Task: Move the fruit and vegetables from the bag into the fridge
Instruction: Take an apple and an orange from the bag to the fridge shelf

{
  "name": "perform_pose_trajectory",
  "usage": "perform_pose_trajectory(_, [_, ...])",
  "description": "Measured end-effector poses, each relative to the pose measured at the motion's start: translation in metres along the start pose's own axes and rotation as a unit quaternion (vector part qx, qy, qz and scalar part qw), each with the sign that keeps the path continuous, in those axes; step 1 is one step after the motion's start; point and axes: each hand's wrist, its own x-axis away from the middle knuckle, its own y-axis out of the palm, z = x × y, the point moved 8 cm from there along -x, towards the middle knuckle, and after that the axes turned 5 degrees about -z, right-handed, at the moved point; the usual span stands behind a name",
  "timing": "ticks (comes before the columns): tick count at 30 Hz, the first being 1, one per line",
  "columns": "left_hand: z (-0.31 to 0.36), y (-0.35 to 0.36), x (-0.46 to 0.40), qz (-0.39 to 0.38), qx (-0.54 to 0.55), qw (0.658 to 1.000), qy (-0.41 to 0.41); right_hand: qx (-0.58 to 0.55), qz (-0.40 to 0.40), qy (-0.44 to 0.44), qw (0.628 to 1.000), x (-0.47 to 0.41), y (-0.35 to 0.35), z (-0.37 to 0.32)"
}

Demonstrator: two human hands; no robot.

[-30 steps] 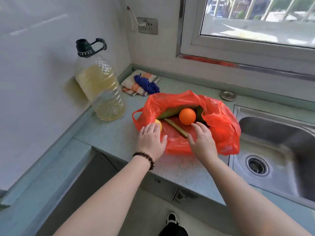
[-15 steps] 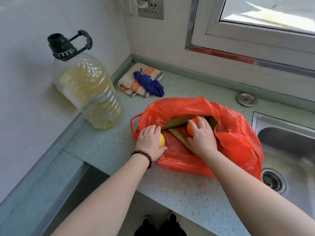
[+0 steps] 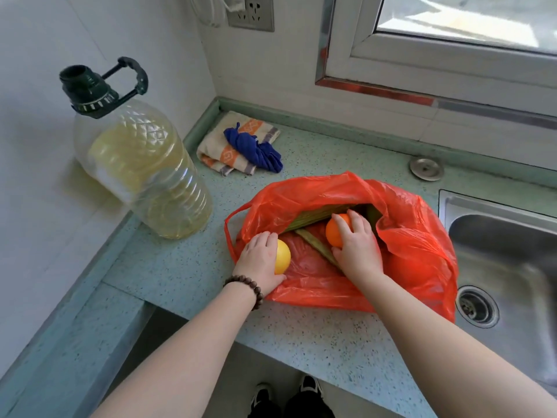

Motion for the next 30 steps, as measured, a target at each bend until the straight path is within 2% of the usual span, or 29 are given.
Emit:
perform_pose_trajectory(8, [0.034, -0.04, 0.012, 0.119, -0.006, 0.991, 0.052, -0.071, 0.049, 0.002, 0.996, 0.03, -0.028, -0.013])
perform_pose_trajectory(14, [0.081, -0.076, 0.01, 0.142, 0.05, 0.98, 0.126, -0.102, 0.133, 0.034, 0.985, 0.064, -0.08, -0.005])
perform_pose_trajectory(21, [0.146, -0.086, 0.026, 0.136, 0.075, 0.963, 0.218, -0.093, 0.232, 0.123, 0.96, 0.135, -0.13, 0.033])
perform_pose_trajectory(25, [0.191, -0.064, 0.05, 0.092, 0.079, 0.949, 0.292, -0.087, 0.271, 0.201, 0.937, 0.199, -0.136, 0.059])
perform_pose_trajectory(30, [0.255, -0.022, 0.102, 0.023, 0.081, 0.912, 0.4, -0.082, 0.32, 0.322, 0.887, 0.305, -0.126, 0.09])
